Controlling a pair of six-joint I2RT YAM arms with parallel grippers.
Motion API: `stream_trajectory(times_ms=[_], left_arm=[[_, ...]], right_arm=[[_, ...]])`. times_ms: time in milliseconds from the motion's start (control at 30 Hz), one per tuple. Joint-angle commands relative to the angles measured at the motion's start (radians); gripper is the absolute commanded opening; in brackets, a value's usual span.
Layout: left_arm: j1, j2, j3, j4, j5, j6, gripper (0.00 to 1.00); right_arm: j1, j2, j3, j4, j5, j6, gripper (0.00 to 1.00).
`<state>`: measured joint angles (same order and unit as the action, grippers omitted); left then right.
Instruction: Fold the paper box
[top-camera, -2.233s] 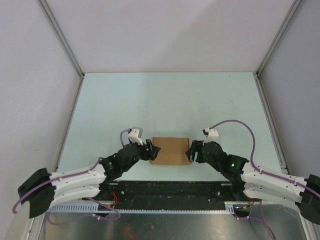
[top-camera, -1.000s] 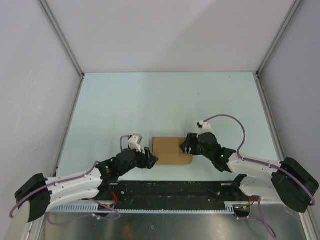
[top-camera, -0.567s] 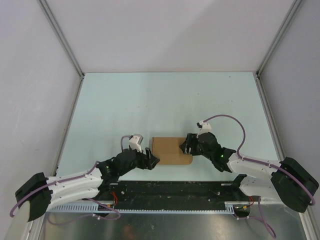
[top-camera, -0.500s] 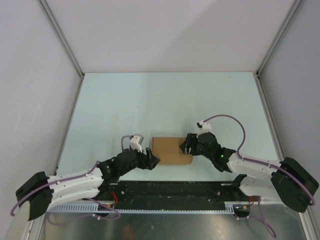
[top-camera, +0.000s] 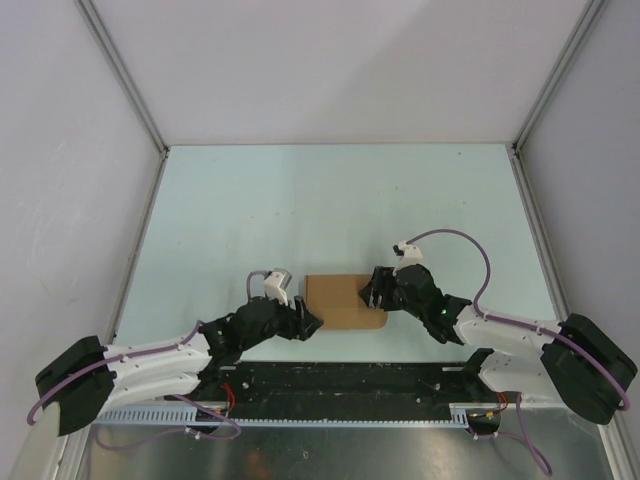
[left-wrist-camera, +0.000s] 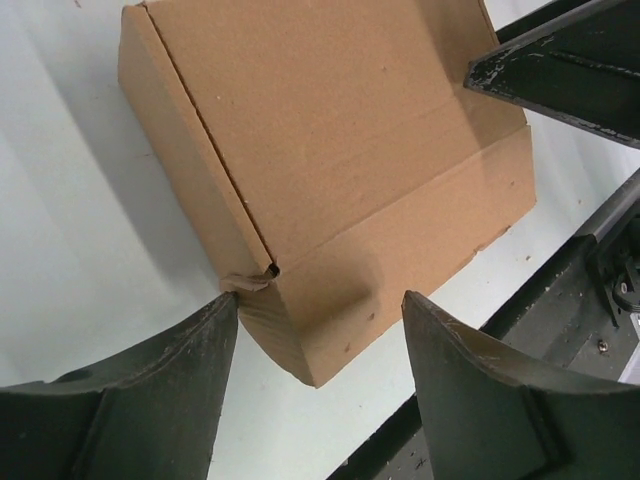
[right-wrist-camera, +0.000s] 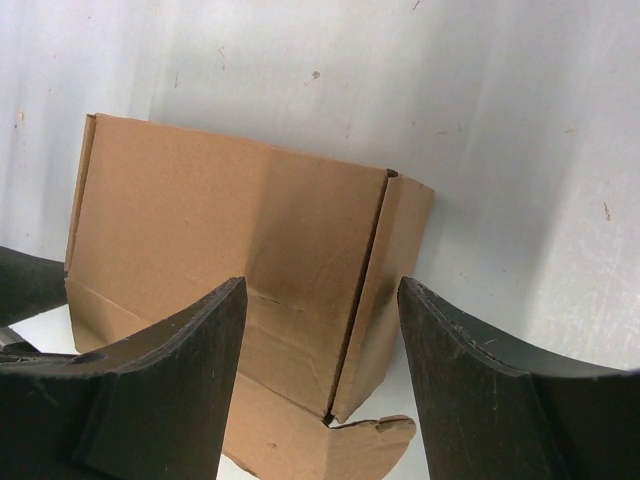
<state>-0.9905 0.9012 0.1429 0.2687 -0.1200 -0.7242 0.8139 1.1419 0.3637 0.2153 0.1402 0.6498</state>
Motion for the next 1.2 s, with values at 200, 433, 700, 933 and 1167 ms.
stream_trajectory(times_ms=[200, 433, 700, 933, 1167], left_arm=[[-0.007, -0.019, 0.026, 0.055, 0.040, -0.018, 0.64], [-0.005, -0.007, 0.024, 0.069, 0.043, -0.017, 0.57], [-0.007, 0.019, 0.026, 0.086, 0.042, -0.012, 0.52], [-0.007, 0.010, 0.015, 0.086, 0.033, -0.011, 0.51], [-0.005, 0.010, 0.014, 0.086, 0.026, -0.004, 0.50]], right_arm=[[-0.005, 0.013, 0.034, 0.041, -0.007, -0.016, 0.67], [-0.005, 0.016, 0.034, 0.047, -0.013, -0.016, 0.67], [-0.004, 0.013, 0.034, 0.044, -0.016, -0.016, 0.67], [-0.005, -0.033, 0.034, -0.010, 0.018, -0.019, 0.68], [-0.004, -0.154, 0.034, -0.116, 0.065, -0.012, 0.70]])
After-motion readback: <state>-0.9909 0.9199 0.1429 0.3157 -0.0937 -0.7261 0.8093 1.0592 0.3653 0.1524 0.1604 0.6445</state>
